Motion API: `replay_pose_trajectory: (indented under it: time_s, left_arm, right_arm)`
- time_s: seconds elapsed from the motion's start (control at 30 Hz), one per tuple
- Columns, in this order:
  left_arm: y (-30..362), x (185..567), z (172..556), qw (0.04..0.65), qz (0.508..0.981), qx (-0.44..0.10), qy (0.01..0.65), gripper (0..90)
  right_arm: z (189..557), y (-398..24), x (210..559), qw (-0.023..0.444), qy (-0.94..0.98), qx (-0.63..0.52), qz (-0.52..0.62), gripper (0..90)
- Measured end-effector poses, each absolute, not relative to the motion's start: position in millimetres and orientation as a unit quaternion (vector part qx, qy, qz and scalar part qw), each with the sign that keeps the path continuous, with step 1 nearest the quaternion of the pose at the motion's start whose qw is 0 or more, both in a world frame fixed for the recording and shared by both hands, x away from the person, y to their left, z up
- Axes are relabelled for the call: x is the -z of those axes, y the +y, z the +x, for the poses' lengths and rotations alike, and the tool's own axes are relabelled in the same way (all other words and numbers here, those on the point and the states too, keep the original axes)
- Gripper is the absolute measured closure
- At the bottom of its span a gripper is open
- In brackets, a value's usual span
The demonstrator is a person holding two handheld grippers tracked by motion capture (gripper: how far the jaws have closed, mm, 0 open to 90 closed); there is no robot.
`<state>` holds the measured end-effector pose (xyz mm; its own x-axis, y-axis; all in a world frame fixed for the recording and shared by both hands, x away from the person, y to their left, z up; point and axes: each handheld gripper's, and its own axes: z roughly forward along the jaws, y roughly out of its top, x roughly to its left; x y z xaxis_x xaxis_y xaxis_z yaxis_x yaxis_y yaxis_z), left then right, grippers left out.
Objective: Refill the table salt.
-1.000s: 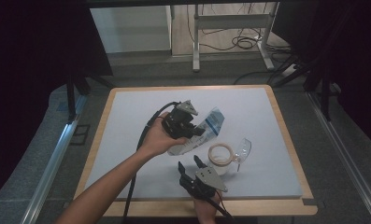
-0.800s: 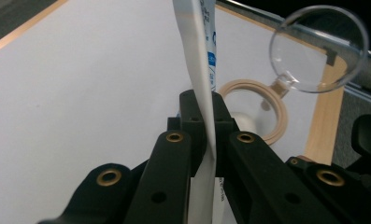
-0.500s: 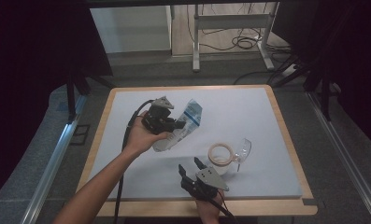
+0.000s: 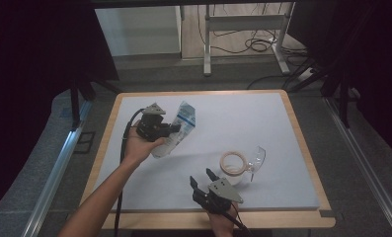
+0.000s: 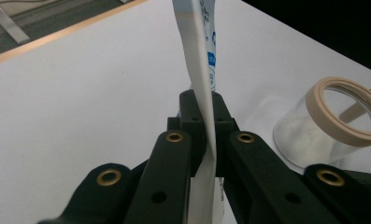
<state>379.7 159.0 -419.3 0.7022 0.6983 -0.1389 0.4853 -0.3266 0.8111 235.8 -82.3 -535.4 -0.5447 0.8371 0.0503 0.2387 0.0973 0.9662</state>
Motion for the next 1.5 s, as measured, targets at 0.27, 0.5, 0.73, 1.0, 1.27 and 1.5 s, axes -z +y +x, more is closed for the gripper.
replay_pose_trajectory:
  time_s: [0.27,0.5,0.73,1.0,1.27,1.5]
  left_arm:
    - [182.5,437.9,382.2,0.469,0.780,-0.133,0.392,89.1]
    - [201.9,452.6,385.9,0.490,0.760,-0.147,0.401,89.1]
    - [210.6,468.2,387.2,0.516,0.740,-0.152,0.404,89.1]
    - [218.7,479.4,388.8,0.526,0.727,-0.159,0.412,89.1]
    - [223.4,488.7,391.7,0.538,0.712,-0.160,0.423,88.9]
    - [232.6,495.1,386.4,0.549,0.700,-0.162,0.427,88.1]
  right_arm:
    - [235.6,-83.4,534.9,0.280,0.695,-0.540,0.384,38.5]
    - [233.7,-82.5,535.5,0.280,0.698,-0.539,0.380,38.3]
    - [233.0,-81.9,536.2,0.281,0.700,-0.538,0.376,38.1]
    - [231.9,-81.0,536.9,0.281,0.702,-0.537,0.373,38.0]
    - [230.3,-77.3,538.6,0.279,0.707,-0.535,0.370,37.9]
    - [230.4,-76.0,537.2,0.279,0.709,-0.535,0.365,37.7]
